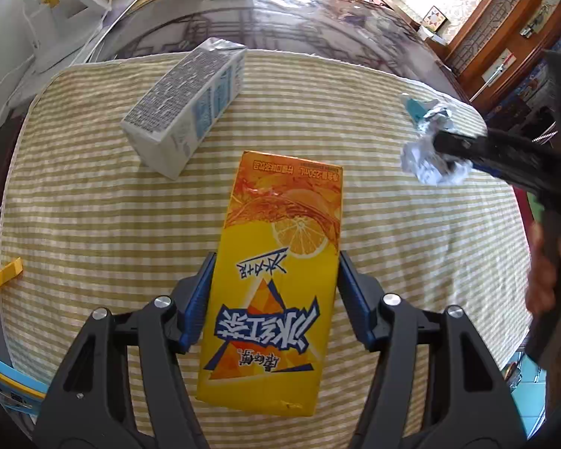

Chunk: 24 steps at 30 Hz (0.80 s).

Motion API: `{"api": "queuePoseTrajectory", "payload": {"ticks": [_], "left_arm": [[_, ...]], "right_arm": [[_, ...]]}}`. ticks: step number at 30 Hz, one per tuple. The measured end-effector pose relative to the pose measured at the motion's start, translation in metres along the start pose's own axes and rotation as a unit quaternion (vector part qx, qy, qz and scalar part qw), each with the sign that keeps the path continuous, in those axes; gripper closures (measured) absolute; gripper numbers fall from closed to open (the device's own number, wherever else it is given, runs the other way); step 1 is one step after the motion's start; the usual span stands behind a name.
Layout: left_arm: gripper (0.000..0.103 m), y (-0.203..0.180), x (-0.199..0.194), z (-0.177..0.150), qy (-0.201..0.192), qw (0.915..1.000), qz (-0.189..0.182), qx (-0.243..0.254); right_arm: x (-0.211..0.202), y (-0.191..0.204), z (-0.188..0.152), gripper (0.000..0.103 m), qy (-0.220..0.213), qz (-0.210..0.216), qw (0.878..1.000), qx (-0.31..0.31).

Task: Collect trash
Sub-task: 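Lift the yellow juice box and crumpled white paper off the table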

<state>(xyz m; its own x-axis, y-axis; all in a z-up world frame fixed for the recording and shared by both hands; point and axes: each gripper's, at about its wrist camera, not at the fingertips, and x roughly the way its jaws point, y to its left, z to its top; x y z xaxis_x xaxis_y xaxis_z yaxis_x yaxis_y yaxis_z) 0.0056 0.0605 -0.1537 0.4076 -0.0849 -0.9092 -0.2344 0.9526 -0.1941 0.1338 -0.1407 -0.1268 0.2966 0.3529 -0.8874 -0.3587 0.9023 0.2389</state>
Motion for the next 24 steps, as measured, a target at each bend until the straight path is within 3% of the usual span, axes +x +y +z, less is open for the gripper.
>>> {"api": "queuePoseTrajectory", "payload": {"ticks": [5,12,24], "left_arm": [[0.044,-0.011,0.001,0.001,-0.001,0.9999,-0.005,0.011],[0.044,-0.024,-0.001,0.001,-0.006,0.9996,-0.01,0.024],[0.044,-0.026,-0.002,-0.004,-0.006,0.9998,0.002,0.016]], "right_arm": [[-0.033,0.004,-0.028,0.053,-0.014,0.009,1.0,-0.009],[-0.054,-0.005,-0.067,0.052,-0.019,0.024,0.999,0.043],[-0.062,-0.014,-0.071,0.051,-0.022,0.027,0.998,0.045]]}}
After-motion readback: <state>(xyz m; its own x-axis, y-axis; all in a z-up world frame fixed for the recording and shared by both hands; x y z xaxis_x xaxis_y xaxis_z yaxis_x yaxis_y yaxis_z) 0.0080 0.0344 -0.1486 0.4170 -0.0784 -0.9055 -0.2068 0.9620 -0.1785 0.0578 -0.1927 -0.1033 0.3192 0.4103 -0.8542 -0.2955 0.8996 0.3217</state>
